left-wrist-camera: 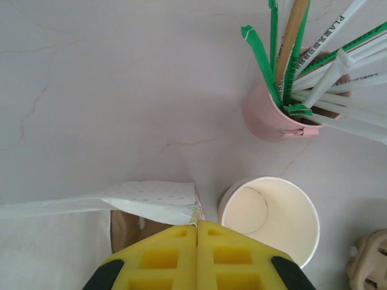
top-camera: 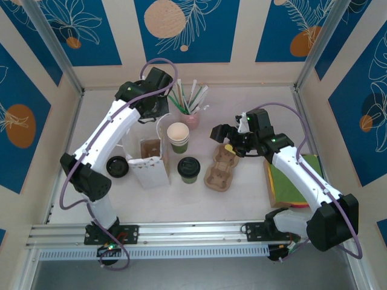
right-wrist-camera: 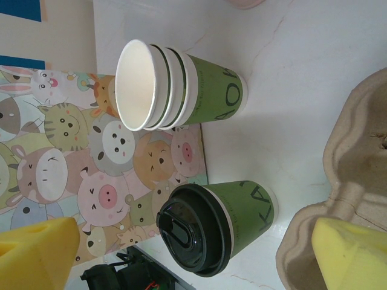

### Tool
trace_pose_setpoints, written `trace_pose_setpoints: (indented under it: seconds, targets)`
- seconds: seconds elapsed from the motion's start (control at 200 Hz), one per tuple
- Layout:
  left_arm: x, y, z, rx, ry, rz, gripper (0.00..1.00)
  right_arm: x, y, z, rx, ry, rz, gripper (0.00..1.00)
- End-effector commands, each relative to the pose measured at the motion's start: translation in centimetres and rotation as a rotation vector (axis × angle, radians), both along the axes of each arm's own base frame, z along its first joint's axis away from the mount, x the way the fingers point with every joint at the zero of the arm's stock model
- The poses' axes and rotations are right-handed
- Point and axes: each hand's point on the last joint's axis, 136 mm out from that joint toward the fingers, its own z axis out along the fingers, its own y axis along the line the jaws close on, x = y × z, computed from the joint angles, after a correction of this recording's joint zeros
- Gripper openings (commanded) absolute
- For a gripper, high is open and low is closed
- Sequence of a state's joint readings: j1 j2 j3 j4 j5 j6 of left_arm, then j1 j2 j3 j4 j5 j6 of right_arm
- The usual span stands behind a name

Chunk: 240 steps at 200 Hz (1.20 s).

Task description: Pack the takeout coffee

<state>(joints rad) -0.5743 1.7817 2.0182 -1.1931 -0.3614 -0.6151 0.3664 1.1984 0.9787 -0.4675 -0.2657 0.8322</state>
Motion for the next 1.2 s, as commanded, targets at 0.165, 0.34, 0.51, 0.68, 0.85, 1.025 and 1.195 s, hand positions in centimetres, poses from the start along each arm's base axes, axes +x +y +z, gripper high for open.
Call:
trace_pose_setpoints:
  seconds: [0.165,0.34,0.51,0.68,0.85,1.025,1.195]
  targets:
    - [0.0,-0.2,1.2,0.043,0.006,-0.051,0.31,-0.7,-0.4,-0.2,-0.007,0.010,-0.005,0.99]
    - [-0.8,-0.4,3.7,-0.010,-0.027,-0.066,0.46,-0.9,-0.6,-0.1,-0.011,0.009,-0.007,0.99]
    - [-2.1,-0.4,6.3,-0.073,-0.072,-0.091,0.78,-0.8,-0.5,0.0,-0.014,0.009,-0.002,0.99]
    - [-3.9,-0.5,8.5,-0.109,-0.116,-0.120,1.00,-0.7,-0.4,0.2,-0.023,0.007,0.003,0.99]
    - [-6.0,-1.8,10.2,-0.112,-0.154,-0.174,1.00,-0.6,-0.8,0.3,-0.045,0.005,-0.001,0.99]
    - [-8.1,-4.4,10.6,-0.118,-0.154,-0.240,1.00,-0.8,-1.5,0.5,-0.067,0.000,-0.005,0.99]
    - [-9.9,-8.0,9.0,-0.115,-0.107,-0.305,1.00,-1.5,-3.2,0.5,-0.091,0.007,-0.041,0.99]
